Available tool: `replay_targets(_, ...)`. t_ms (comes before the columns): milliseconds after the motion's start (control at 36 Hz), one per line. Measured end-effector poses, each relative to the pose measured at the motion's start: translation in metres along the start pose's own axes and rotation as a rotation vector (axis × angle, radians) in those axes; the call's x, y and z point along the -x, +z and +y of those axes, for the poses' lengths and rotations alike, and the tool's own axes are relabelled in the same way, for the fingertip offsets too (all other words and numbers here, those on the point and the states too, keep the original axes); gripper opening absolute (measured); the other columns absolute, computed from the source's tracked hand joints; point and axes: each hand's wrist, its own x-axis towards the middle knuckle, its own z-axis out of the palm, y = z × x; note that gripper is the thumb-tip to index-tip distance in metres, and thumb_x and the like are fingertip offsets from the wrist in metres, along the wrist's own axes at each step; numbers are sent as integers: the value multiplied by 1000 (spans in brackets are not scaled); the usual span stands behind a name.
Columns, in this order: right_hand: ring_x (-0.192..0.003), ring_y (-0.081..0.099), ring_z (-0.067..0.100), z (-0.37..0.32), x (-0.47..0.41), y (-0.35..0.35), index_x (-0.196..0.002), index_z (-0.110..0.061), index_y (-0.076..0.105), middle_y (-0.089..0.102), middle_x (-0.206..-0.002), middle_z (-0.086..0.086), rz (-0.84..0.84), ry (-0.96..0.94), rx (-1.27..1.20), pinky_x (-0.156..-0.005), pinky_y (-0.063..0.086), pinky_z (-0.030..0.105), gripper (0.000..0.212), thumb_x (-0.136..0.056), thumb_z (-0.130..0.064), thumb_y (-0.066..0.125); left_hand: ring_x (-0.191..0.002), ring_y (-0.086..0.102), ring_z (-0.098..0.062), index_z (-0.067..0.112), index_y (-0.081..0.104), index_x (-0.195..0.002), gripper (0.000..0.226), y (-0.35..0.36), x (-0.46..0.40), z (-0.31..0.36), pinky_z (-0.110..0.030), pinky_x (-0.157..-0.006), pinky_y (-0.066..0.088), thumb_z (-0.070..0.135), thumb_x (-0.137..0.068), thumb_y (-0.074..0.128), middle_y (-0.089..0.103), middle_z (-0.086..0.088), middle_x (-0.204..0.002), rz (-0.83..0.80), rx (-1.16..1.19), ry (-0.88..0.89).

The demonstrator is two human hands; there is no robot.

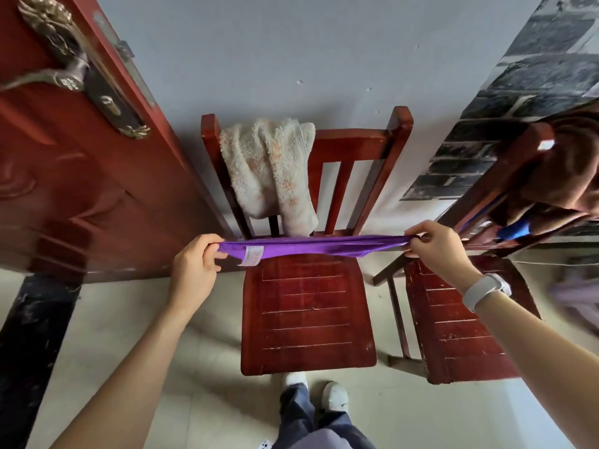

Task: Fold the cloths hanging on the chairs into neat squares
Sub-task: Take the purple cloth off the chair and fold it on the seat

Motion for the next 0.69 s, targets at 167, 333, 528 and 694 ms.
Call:
replay_targets(167, -64, 63, 4, 56, 31, 38, -85, -12, 63, 66, -73, 1, -26, 46, 41, -55, 49, 13, 20, -80, 4, 51, -63, 62, -18, 11, 64, -95, 23, 6, 55, -38, -30, -57, 47, 12, -86, 44, 66, -1, -74, -114, -269, 123)
replay_targets(333, -68, 59, 11, 153, 62, 98, -77, -18, 60, 63, -80, 7, -192, 122, 168, -59, 41, 6, 27, -77, 9, 57, -63, 67, -24, 15, 69, -86, 16, 43, 127, -100, -26, -52, 47, 14, -79, 54, 72, 2, -84, -297, -454, 24)
replay_targets(528, -86, 64, 33, 253, 94, 158, -89, -3, 68, 70, -91, 17, -387, 247, 334, -75, 46, 31, 22, -76, 8, 55, -77, 67, -28, 16, 71, -82, 15, 90, 196, -156, -36, -61, 54, 2, -78, 66, 72, -1, -88, -627, -530, -238)
replay_targets(694, -92, 62, 32, 289, 115, 174, -89, -17, 67, 69, -100, 7, -594, 274, 491, -79, 46, 33, 23, -82, -3, 50, -101, 61, -22, 20, 71, -96, 21, 110, 230, -183, -32, -78, 48, 12, -87, 54, 68, 3, -108, -845, -626, -352)
